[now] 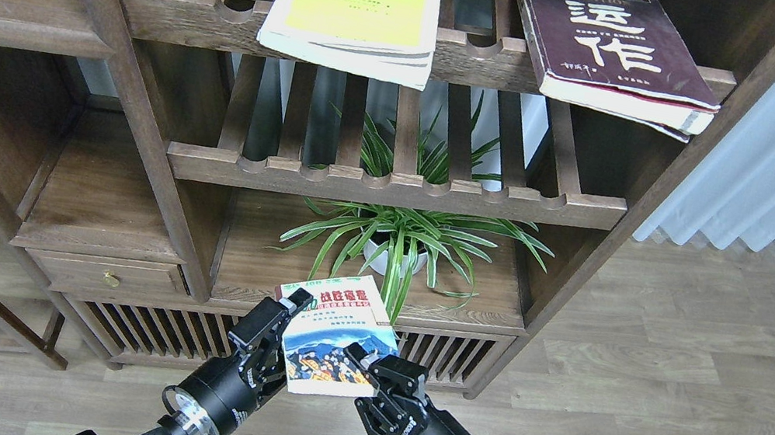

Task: Organize books on shelf
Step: 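Hand the colourful book from the right gripper to the left gripper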

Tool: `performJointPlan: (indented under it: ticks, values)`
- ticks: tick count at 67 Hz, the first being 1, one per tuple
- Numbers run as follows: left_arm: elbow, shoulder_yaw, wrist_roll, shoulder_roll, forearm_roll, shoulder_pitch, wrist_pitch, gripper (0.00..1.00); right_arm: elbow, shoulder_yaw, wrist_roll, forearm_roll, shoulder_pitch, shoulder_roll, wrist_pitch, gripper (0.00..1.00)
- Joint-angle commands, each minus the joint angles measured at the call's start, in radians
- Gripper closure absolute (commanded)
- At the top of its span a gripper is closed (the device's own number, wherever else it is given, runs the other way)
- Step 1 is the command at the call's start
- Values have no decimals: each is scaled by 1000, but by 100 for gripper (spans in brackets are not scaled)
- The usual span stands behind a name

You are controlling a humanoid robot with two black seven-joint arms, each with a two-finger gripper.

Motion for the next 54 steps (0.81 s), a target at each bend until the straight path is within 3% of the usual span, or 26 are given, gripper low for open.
performJointPlan:
  ticks: [1,41,49,54]
  values:
    - [10,1,3,0,0,-9,0,0,6,4,0,-13,1,0,2,98]
    - [34,-3,2,0,-3,-54,0,2,38,-4,0,-13,0,0,-3,98]
    - [33,0,3,0,-4,-61,0,15,38,-6,0,-13,0,0,-3,98]
    - [33,3,0,0,-1,-61,0,31,38,-6,0,-13,-2,0,-3,98]
